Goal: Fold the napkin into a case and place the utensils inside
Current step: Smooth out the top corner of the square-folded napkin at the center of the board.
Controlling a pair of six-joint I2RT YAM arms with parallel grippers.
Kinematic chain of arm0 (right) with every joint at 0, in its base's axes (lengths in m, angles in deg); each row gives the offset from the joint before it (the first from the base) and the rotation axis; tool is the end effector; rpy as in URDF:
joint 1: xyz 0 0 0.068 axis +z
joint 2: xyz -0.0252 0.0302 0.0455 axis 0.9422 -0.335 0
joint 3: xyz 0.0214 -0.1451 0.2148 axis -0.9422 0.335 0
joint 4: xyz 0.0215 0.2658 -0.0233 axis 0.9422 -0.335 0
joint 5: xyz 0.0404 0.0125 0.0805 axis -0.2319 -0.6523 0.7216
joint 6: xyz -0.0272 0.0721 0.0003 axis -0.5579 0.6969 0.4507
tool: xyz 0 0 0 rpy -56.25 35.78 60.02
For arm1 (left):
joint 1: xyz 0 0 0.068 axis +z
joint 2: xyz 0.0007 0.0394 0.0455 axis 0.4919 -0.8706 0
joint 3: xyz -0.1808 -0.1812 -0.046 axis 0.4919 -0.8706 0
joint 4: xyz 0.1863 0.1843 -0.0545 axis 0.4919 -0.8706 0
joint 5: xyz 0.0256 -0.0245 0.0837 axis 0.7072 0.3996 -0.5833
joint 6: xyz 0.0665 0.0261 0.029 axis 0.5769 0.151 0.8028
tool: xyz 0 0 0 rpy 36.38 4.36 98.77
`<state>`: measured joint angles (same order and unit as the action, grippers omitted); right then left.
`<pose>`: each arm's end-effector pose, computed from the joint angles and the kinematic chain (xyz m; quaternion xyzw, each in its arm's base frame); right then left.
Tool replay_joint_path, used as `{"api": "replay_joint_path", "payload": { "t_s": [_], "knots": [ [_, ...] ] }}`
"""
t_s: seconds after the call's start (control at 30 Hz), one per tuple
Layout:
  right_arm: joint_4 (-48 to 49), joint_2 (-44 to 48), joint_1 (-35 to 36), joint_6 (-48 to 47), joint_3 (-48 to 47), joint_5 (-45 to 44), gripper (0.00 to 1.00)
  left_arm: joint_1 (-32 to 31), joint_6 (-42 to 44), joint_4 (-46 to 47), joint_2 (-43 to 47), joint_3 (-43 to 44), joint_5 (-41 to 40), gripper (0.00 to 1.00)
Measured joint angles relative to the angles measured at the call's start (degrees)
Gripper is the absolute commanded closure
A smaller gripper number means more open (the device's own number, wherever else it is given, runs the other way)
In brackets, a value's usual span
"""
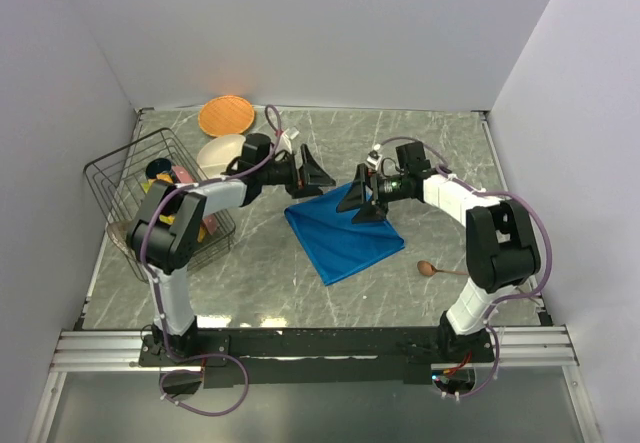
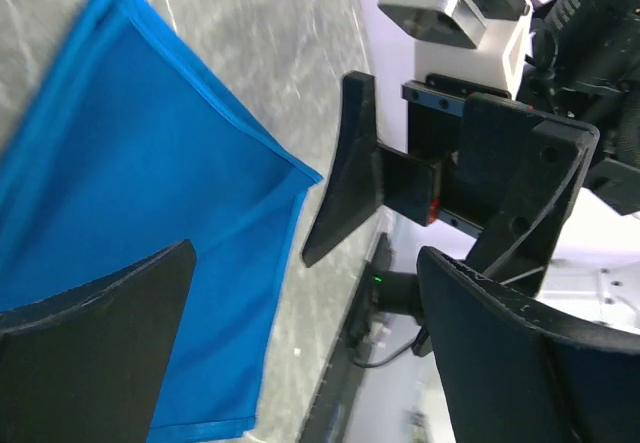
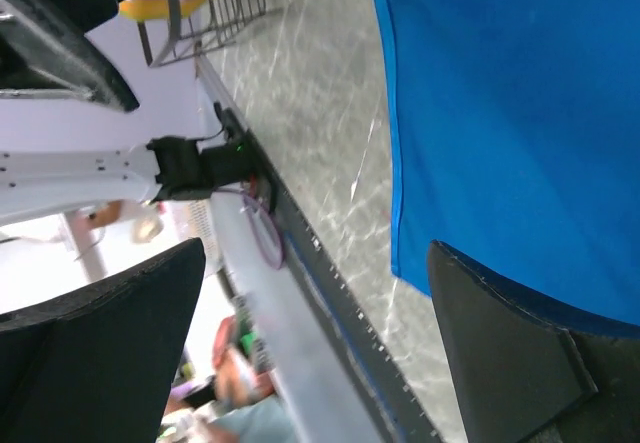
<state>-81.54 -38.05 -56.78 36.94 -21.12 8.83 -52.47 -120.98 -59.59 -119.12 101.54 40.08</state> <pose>0.3298 0.1374 0.1767 -0.0725 0.8424 0.5242 0.1019 0.3786 -0.2144 0.1774 0.0433 0.7912 -0.5769 0.1984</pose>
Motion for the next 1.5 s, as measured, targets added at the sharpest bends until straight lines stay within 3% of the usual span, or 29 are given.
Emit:
{"api": "replay_joint_path", "payload": {
  "t_s": [0.23, 0.5, 0.9, 1.23, 1.5],
  "knots": [
    [1.6, -5.01, -0.52, 0.7, 0.74, 2.19, 0.0, -1.42, -6.95, 4.48, -6.43, -0.13, 2.71, 0.01],
    [1.95, -9.55, -1.18, 0.31, 1.14, 3.06, 0.0, -1.99, -10.6, 7.34, -7.54, -0.61, 4.11, 0.11],
    [2.99, -14.36, -3.72, -0.83, 1.44, 4.39, 0.0, -3.13, -11.52, 9.31, -8.37, -1.22, 6.21, 0.14],
    [3.28, -16.83, -5.77, -1.07, 1.75, 8.04, 0.0, -3.37, -10.58, 9.42, -15.08, -0.37, 6.82, 0.16],
    [1.49, -17.09, -7.48, -3.43, 1.77, 8.7, 0.0, -2.29, -11.5, 11.93, -18.75, 0.83, 8.83, 0.27]
  ]
}}
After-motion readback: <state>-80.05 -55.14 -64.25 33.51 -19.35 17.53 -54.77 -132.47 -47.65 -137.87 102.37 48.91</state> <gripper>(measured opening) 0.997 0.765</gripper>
